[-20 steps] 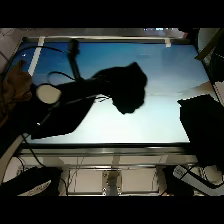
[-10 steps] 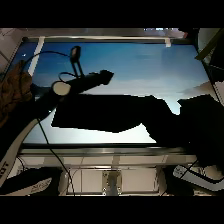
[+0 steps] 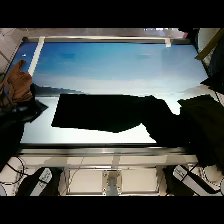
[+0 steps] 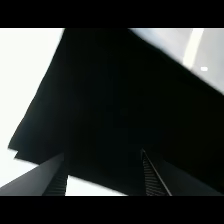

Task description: Fold the clothes and pants, and hang the long-sleeved shirts on hangers.

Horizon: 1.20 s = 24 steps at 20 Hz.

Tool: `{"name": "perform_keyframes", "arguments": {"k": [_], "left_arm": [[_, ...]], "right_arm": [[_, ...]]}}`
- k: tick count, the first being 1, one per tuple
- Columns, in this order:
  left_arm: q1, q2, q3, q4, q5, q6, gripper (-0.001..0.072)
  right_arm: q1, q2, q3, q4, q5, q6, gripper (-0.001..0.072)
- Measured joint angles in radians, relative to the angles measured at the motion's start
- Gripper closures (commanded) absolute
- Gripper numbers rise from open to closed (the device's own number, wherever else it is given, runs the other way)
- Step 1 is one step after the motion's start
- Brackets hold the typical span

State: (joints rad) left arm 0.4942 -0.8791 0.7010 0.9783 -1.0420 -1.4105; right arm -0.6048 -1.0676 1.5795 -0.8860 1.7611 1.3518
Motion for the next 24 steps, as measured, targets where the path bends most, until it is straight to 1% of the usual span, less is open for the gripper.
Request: {"name": "perform_keyframes", "arguments": {"k": [3,10,13,17,18,21,22,24], "left_arm": [[0.071,-0.008,-0.096,-0.018,0.005,-0.009,0.0195],[0.106,-0.209,-0.148,-0.135,-0.013,0.031,0.0197],[0.089,-0.270,-0.152,-0.165,-0.008,0.038,0.0201],[0.026,-0.313,-0.153,-0.180,0.034,0.039,0.0205],[0.012,-0.318,-0.153,-0.181,0.047,0.039,0.0226],[-0.019,-0.326,-0.153,-0.189,0.110,0.026,0.0232],[-0.027,-0.328,-0.153,-0.195,0.136,0.020,0.0309],[-0.045,-0.330,-0.154,-0.183,0.197,0.011,0.0586]], "right_arm": [[0.000,0.071,-0.037,-0.003,-0.035,-0.005,0.0161],[0.000,0.131,-0.057,-0.007,-0.079,-0.022,0.0162],[0.000,0.135,-0.059,-0.008,-0.086,-0.032,0.0161],[0.000,0.137,-0.059,-0.009,-0.098,-0.036,0.0161],[0.000,0.138,-0.059,-0.009,-0.100,-0.037,0.0162],[0.000,0.137,-0.060,-0.009,-0.102,-0.039,0.0161],[0.000,0.137,-0.060,-0.009,-0.104,-0.039,0.0161],[0.000,0.137,-0.060,-0.009,-0.105,-0.039,0.0161]]}}
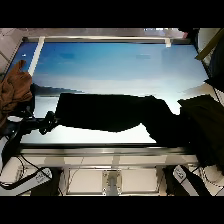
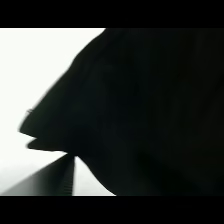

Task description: Fold the clothes and pants, and hang the long-sleeved shirts on hangers.

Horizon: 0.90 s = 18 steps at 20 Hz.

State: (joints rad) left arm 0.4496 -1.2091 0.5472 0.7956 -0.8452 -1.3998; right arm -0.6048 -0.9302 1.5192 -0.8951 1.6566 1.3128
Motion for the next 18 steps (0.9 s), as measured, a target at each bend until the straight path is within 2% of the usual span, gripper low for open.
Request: {"name": "perform_keyframes", "arguments": {"k": [1,5,8,13,18], "left_arm": [[-0.010,-0.001,0.000,0.000,0.029,-0.006,0.0698],[-0.055,0.000,0.005,-0.005,0.135,-0.010,0.0700],[-0.033,0.032,0.035,-0.009,0.187,-0.011,0.0701],[0.208,0.196,0.063,0.051,0.185,-0.014,0.0701],[0.470,0.315,0.067,0.121,0.097,0.002,0.0701]], "right_arm": [[0.000,0.000,0.000,0.000,-0.001,0.000,0.0162],[0.000,0.000,0.000,0.000,-0.016,0.000,0.0162],[0.000,0.000,-0.002,-0.016,-0.024,0.000,0.0162],[0.000,0.000,-0.130,-0.160,-0.024,0.000,0.0161],[0.000,-0.008,-0.503,-0.211,-0.150,0.001,0.0159]]}}
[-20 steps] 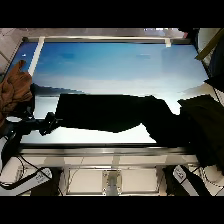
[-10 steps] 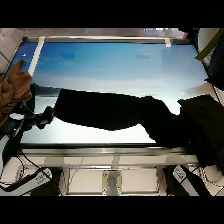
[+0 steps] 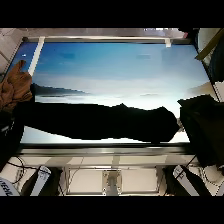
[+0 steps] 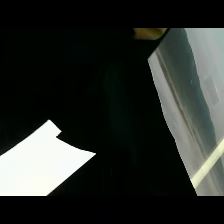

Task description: Fold the clothes and pants, and hang the long-sleeved shirts on hangers.

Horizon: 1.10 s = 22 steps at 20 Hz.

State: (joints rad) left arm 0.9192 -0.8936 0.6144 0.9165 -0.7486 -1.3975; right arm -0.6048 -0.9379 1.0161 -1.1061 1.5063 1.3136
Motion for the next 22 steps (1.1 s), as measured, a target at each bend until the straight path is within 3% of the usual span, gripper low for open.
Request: {"name": "perform_keyframes", "arguments": {"k": [7,16,22], "left_arm": [[0.114,0.032,0.001,0.020,-0.070,0.026,0.0701],[0.126,0.035,0.001,0.022,-0.106,0.029,0.0701],[0.126,0.035,0.001,0.022,-0.131,0.029,0.0700]], "right_arm": [[0.000,-0.090,-0.323,0.027,-0.238,-0.003,0.0157],[0.019,-0.327,-0.371,0.230,-0.388,-0.154,0.0160],[0.090,-0.372,-0.330,0.285,-0.442,-0.229,0.0159]]}}
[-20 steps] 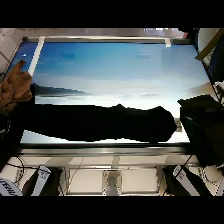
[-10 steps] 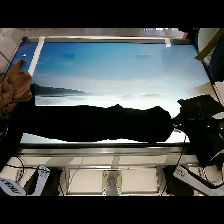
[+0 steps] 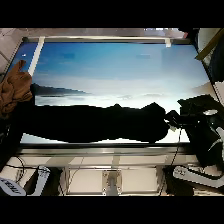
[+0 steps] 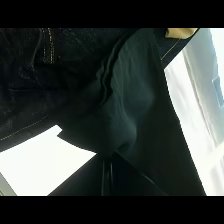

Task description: Fold the clothes and pants, and hang the long-sleeved shirts on hangers.

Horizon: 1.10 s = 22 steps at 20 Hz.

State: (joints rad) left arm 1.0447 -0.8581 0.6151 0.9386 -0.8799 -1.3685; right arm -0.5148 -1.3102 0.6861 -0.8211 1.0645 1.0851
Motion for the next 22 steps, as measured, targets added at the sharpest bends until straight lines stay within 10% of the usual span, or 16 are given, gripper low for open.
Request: {"name": "perform_keyframes", "arguments": {"k": [14,15,17,22], "left_arm": [[0.000,0.000,0.000,0.000,-0.008,0.000,0.0700],[0.000,0.000,0.000,0.000,-0.008,0.000,0.0700],[0.000,-0.001,0.000,0.000,-0.008,0.000,0.0700],[0.000,-0.002,0.000,0.000,-0.008,0.000,0.0700]], "right_arm": [[0.044,-0.112,0.140,0.054,-0.048,-0.096,0.0162],[0.056,-0.133,0.141,0.079,-0.044,-0.119,0.0232],[0.081,-0.163,0.144,0.130,-0.023,-0.178,0.0651],[0.101,-0.182,0.231,0.251,0.151,-0.335,0.0686]]}}
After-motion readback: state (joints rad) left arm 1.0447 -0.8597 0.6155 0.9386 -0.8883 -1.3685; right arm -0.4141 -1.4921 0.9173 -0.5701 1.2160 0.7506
